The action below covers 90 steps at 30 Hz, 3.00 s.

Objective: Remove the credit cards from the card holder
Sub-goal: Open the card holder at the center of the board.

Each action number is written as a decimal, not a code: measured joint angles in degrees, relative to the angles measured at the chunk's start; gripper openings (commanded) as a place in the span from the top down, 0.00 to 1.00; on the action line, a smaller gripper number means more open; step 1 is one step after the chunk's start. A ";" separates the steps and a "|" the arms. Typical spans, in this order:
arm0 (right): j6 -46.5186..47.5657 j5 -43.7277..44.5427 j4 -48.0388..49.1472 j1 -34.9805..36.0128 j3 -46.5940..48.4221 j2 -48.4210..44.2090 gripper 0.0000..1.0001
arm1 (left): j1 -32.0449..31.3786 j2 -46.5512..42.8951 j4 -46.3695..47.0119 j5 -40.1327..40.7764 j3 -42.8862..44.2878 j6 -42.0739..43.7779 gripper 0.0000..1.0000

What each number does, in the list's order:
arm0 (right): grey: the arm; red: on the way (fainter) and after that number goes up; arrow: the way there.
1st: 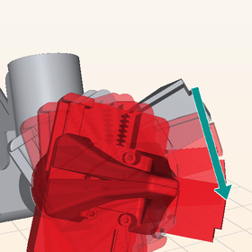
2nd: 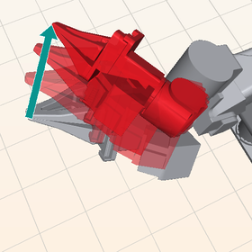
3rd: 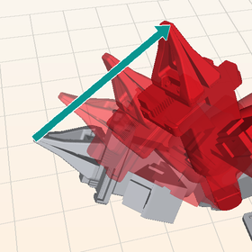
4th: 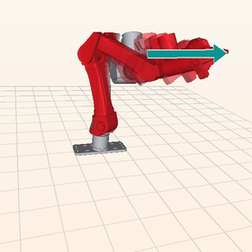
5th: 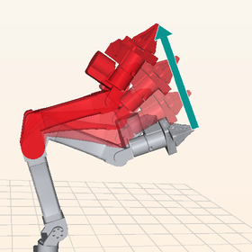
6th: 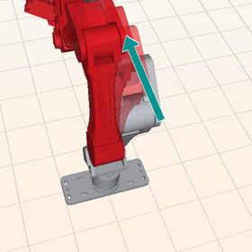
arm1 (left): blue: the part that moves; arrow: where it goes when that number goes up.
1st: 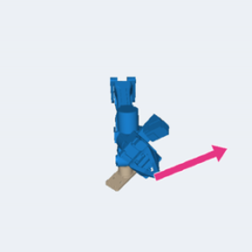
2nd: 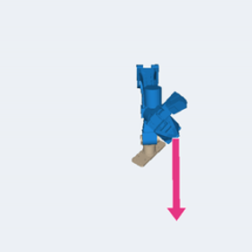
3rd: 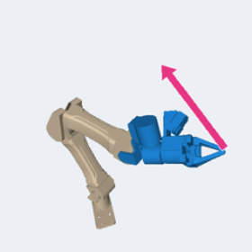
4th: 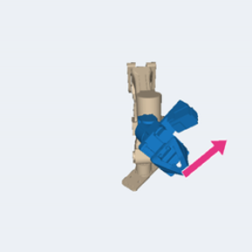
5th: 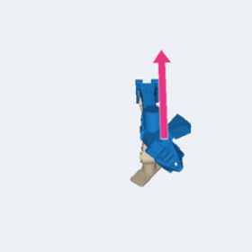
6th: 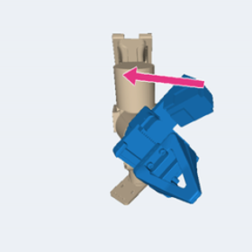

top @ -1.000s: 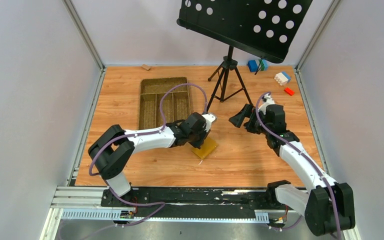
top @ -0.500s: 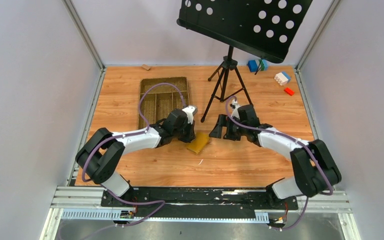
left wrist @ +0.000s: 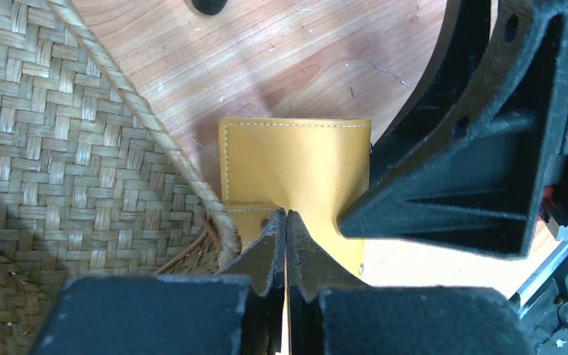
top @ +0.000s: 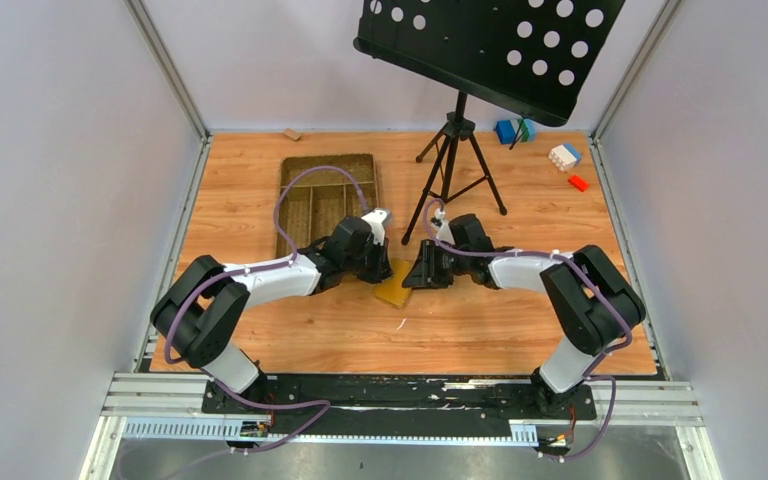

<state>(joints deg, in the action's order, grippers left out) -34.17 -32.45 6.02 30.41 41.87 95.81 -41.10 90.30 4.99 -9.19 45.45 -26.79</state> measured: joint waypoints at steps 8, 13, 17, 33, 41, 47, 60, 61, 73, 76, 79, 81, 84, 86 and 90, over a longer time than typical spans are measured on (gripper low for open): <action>0.09 4.04 -2.91 0.20 1.16 -3.21 1.00 | 0.00 -0.13 0.85 0.31 0.00 0.02 1.00; 1.44 9.73 -6.71 0.24 1.36 -7.10 1.00 | 0.00 -1.07 0.44 1.70 0.00 0.15 1.00; 2.34 14.14 -9.27 0.15 1.36 -10.16 1.00 | 0.00 -1.55 -0.83 3.72 0.00 0.33 1.00; 3.23 13.35 -10.67 0.11 1.38 -11.69 1.00 | -3.74 -3.78 -0.96 4.22 -0.26 4.76 0.42; 3.23 10.78 -10.60 0.85 1.38 -11.69 1.00 | -4.24 -2.36 -0.92 5.77 -0.04 6.45 0.46; 3.34 9.79 -10.51 1.70 1.38 -11.69 1.00 | -4.20 0.26 -0.96 6.32 1.22 7.30 0.46; 3.96 9.86 -10.54 1.77 1.92 -11.43 1.00 | -4.20 1.25 -0.50 5.75 3.06 7.82 0.79; 4.04 9.88 -10.54 1.77 2.08 -11.32 1.00 | -4.24 1.46 -0.61 5.97 3.37 7.80 0.85; 4.57 14.23 -14.14 2.10 4.63 -10.60 1.00 | -4.24 3.32 -1.57 8.22 5.42 6.62 1.00; 4.81 16.17 -15.15 2.43 5.44 -10.60 1.00 | -3.76 3.30 -1.36 8.15 5.42 6.05 1.00; 5.11 17.14 -15.98 2.43 5.68 -10.60 1.00 | -3.67 3.30 -1.62 8.81 5.44 5.92 1.00; 5.31 17.49 -16.68 2.14 5.88 -10.60 1.00 | -2.97 3.32 -3.13 10.21 5.44 5.90 1.00; 5.42 17.62 -16.98 1.73 5.88 -10.62 1.00 | -2.23 3.32 -4.09 11.37 5.44 5.84 1.00; 5.49 17.59 -17.14 1.51 5.88 -10.62 1.00 | -2.12 3.32 -4.46 11.69 5.44 5.86 1.00; 5.86 17.27 -17.46 1.25 5.88 -10.99 1.00 | -2.14 2.78 -3.69 10.54 4.79 5.90 0.92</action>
<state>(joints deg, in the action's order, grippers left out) -28.32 -15.18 -11.44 31.66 47.75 84.82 -43.24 93.08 1.30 1.34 50.24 -20.88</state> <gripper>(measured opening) 0.062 0.012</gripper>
